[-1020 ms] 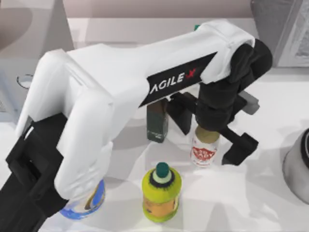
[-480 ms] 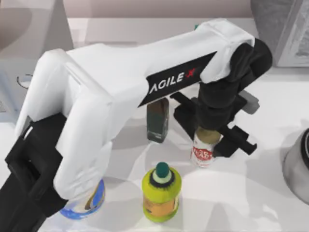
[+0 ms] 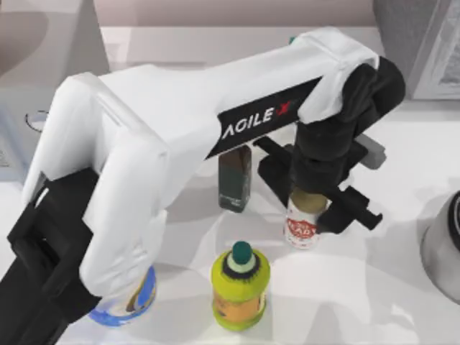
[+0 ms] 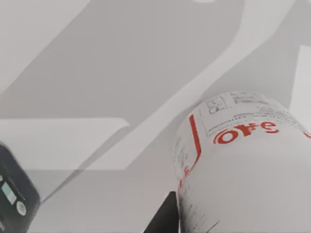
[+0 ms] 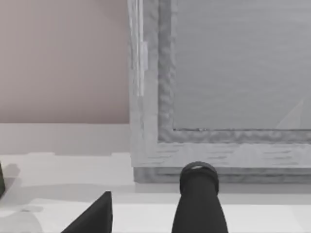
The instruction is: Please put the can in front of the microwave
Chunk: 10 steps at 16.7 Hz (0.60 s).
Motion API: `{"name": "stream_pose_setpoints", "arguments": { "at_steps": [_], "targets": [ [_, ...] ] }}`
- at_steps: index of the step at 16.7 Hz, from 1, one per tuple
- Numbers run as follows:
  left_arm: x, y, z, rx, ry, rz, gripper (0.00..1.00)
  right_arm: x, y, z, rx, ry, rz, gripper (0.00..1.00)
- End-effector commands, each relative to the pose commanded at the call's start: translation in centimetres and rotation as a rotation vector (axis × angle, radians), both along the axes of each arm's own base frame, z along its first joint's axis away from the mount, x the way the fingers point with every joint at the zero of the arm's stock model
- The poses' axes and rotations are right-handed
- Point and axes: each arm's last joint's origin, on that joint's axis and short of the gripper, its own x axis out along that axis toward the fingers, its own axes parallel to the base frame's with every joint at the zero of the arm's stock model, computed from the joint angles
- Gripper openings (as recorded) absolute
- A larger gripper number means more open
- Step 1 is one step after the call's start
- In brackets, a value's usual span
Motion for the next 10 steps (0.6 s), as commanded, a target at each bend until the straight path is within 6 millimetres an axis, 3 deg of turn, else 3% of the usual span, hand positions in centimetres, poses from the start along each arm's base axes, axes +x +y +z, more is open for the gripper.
{"name": "stream_pose_setpoints", "arguments": {
  "at_steps": [10],
  "targets": [
    [-1.00, -0.57, 0.15, 0.023, 0.022, -0.023, 0.00, 0.00, 0.00, 0.00, 0.000, 0.000, 0.000, 1.00]
  ]
}}
